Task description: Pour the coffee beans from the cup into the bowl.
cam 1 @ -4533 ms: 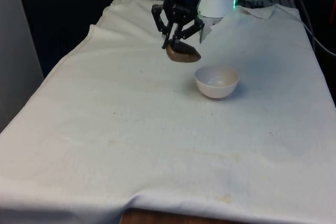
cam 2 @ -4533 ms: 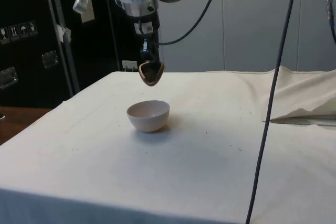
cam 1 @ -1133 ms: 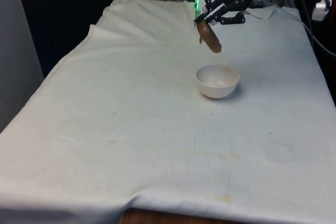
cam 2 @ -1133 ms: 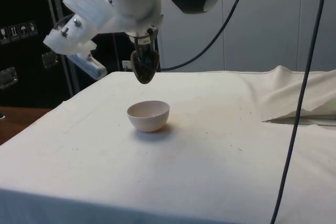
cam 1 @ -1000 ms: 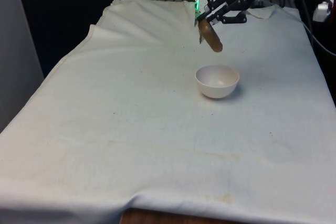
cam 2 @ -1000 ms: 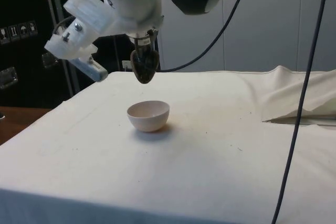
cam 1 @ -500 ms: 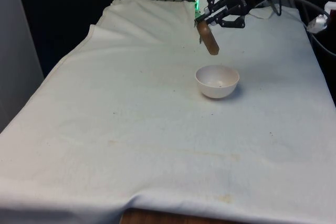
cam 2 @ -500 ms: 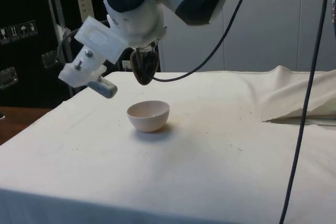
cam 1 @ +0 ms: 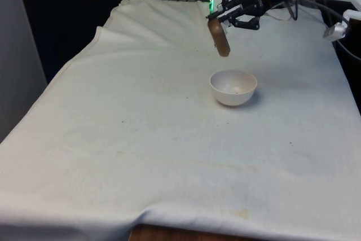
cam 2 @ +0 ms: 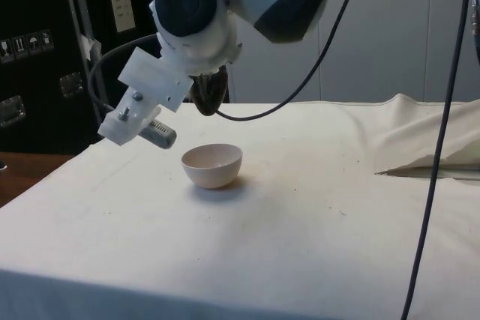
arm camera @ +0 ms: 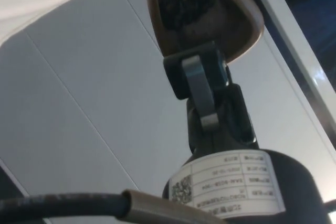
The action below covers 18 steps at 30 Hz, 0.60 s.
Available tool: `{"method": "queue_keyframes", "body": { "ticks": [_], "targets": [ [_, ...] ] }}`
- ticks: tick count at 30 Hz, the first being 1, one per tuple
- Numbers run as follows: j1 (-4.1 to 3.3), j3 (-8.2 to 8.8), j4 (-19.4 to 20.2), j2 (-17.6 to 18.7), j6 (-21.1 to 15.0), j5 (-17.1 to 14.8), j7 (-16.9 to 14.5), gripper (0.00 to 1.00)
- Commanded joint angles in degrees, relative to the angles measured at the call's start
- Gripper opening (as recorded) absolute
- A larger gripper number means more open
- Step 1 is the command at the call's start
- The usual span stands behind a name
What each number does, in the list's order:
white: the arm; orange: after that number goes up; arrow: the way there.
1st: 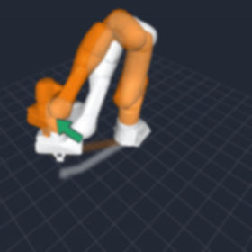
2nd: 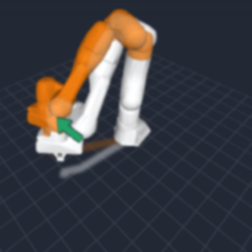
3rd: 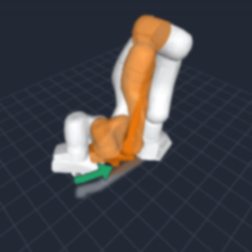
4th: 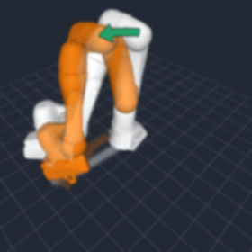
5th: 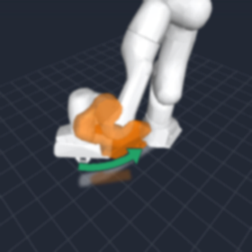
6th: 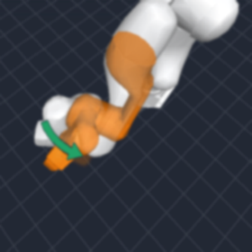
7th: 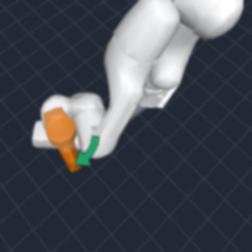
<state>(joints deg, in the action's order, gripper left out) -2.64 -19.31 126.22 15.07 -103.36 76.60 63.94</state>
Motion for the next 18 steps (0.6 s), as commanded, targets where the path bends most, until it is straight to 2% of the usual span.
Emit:
{"method": "queue_keyframes", "body": {
  "ticks": [1, 5, 6, 7, 14, 15, 16, 18],
  "targets": [
    [-0.29, -0.11, 0.2, 0.1, 0.8, 0.6, 0.4, 0.0],
    [-0.46, -1.2, -0.1, 0.6, 3.3, 1.1, 0.7, 0.0],
    [0.0, -1.26, 0.0, 0.3, 2.5, 0.6, 0.2, 0.0],
    [-0.52, -1.49, -0.2, 0.9, 3.8, 1.2, 0.9, 0.0],
    [-0.52, -4.13, -1.4, 3.4, 8.7, 2.6, 2.2, 0.0],
    [0.0, -4.35, -1.3, 3.2, 8.1, 2.3, 1.9, 0.0],
    [-0.46, -4.41, -1.6, 3.8, 9.2, 2.8, 2.4, 0.0],
    [-0.4, -4.98, -1.9, 4.5, 10.4, 3.2, 2.8, 0.0]
  ]
}}
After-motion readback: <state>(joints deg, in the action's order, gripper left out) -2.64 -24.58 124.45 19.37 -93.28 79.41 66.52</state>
